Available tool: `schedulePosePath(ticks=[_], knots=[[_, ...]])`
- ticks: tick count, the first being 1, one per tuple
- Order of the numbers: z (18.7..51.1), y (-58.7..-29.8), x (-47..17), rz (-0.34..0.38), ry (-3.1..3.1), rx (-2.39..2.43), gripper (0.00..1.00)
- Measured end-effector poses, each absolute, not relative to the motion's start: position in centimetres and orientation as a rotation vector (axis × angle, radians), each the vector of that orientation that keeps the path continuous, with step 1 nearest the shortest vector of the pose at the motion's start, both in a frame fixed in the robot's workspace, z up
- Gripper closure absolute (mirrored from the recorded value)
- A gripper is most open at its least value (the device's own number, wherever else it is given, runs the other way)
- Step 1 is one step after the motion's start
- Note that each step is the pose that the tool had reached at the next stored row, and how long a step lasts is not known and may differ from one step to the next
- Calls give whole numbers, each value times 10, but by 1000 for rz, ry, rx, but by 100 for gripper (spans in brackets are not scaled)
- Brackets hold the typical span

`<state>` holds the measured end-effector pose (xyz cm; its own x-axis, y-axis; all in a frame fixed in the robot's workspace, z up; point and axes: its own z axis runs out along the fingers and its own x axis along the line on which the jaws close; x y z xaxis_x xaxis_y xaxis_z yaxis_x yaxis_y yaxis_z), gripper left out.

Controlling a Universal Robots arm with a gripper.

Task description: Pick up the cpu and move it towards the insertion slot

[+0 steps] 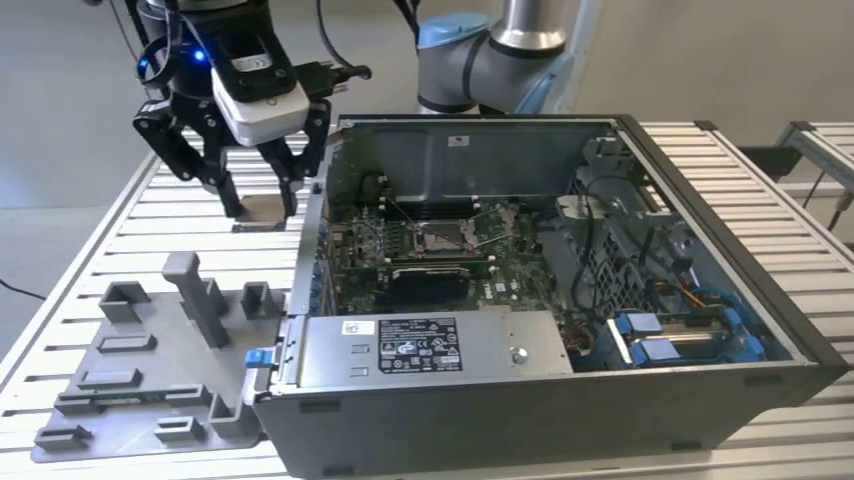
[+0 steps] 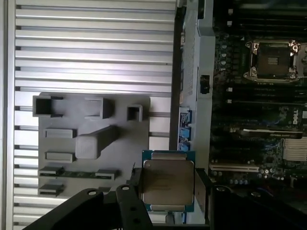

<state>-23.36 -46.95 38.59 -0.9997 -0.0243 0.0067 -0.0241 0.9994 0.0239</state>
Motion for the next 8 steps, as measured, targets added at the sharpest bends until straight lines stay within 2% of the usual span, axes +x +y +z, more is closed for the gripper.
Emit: schedulePosePath(ticks=[8], knots=[[384, -466, -215, -28, -3134, 38, 100]])
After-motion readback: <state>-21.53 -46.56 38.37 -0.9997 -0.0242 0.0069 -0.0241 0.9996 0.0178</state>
